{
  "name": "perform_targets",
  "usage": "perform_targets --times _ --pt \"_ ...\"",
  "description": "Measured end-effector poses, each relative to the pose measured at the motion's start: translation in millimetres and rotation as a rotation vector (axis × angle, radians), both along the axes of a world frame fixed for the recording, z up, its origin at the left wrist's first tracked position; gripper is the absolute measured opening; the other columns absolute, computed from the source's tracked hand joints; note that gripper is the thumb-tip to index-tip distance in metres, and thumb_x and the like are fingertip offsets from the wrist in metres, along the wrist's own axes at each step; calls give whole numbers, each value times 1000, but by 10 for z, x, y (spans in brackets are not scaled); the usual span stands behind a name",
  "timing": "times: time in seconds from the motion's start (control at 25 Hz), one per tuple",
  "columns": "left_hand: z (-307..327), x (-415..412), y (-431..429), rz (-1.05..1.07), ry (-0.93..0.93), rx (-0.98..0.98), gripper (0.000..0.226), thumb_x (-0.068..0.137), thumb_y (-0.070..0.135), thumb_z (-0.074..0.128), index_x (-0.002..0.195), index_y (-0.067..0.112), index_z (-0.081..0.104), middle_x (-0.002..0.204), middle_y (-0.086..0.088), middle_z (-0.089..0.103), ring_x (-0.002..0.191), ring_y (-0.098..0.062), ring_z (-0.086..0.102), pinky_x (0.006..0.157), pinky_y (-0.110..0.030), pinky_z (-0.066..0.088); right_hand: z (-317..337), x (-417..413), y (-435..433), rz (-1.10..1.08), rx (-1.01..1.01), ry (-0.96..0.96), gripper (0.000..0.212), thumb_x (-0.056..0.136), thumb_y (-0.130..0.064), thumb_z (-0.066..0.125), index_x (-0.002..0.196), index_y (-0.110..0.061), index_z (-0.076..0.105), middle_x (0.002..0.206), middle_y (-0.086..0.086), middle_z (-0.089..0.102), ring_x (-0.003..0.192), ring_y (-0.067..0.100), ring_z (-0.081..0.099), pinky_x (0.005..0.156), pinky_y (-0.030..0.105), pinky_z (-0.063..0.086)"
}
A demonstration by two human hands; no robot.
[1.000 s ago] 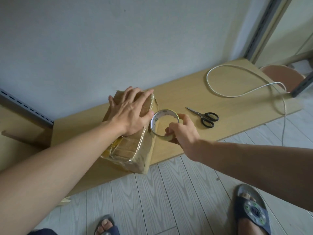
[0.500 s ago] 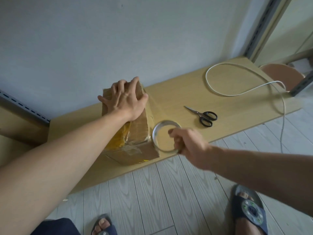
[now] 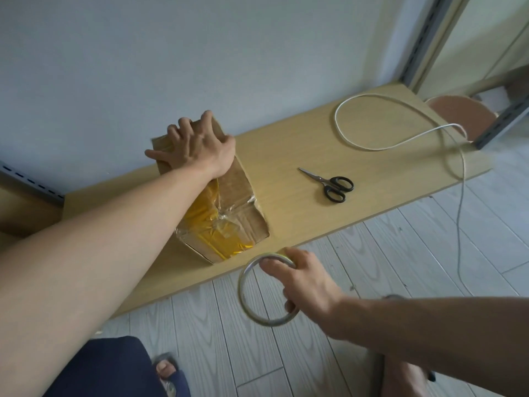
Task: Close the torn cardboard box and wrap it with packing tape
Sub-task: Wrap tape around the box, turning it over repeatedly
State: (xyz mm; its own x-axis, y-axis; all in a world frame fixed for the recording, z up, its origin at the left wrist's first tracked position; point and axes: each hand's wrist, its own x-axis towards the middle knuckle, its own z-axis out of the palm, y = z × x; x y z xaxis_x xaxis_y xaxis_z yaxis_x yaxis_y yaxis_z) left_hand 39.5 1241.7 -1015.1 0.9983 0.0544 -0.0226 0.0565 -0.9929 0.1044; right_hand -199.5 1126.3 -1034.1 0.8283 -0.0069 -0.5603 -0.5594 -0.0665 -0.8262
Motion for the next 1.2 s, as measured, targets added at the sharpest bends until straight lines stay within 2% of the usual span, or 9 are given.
perform_targets --times 0.12,0.28,0.4,0.52,0.6,0.76,0.96,1.08,1.2 --pt "5 9 18 -13 3 -4 56 91 59 38 143 43 27 146 -9 30 143 -36 18 103 -82 7 17 -4 -124 -6 -28 -40 40 87 -56 60 118 -31 56 69 -12 49 63 7 48 61 31 47" --pt "130 -17 146 -70 127 -80 74 88 79 33 152 49 10 163 -5 12 152 -39 1 107 -80 7 52 -56 -112 74 -100 -188 53 95 -57 44 142 -56 19 71 -6 64 56 -5 57 68 29 43" --pt "363 -110 373 -444 247 -191 97 71 95 36 153 56 3 169 4 -10 153 -34 -19 115 -75 1 78 -63 -83 109 -116 -223 53 99 -52 40 146 -56 14 80 -2 67 54 -10 56 68 26 44" --pt "386 -342 572 -950 286 9 105 63 100 37 153 58 4 166 19 -18 152 -16 -24 116 -69 -9 47 -62 -72 132 -143 -252 52 100 -53 37 148 -54 16 82 -2 68 56 -11 57 67 20 43" --pt "245 -487 632 -1081 229 106 96 73 90 37 156 54 6 167 18 -13 153 -11 -21 116 -67 -12 27 -67 -60 144 -151 -266 52 100 -53 37 148 -53 16 82 -2 68 57 -10 57 65 15 41" --pt "118 -683 573 -956 65 -16 70 82 68 36 149 47 30 162 13 23 156 -14 0 112 -77 1 17 -18 -36 128 -169 -282 52 100 -51 36 149 -50 19 76 -4 66 56 -11 56 56 6 39" --pt "101 -972 394 -475 69 -53 73 82 75 27 146 41 32 151 5 31 153 -24 7 113 -76 -1 -79 380 -188 13 -197 -321 42 100 -50 43 141 -49 39 75 2 68 48 -4 51 56 24 46" --pt "318 -785 642 -760 317 -8 111 65 99 25 158 44 1 165 11 2 155 -16 -10 117 -70 -8 -134 428 -178 65 -175 -280 37 99 -50 46 135 -48 47 72 2 65 49 -3 51 52 20 44" --pt "415 -709 843 -981 426 174 141 45 102 53 152 50 -23 160 23 -30 149 -6 -29 119 -58 -14 -153 419 -164 105 -137 -249 36 98 -50 48 134 -49 48 67 -1 62 47 -1 49 49 17 40"
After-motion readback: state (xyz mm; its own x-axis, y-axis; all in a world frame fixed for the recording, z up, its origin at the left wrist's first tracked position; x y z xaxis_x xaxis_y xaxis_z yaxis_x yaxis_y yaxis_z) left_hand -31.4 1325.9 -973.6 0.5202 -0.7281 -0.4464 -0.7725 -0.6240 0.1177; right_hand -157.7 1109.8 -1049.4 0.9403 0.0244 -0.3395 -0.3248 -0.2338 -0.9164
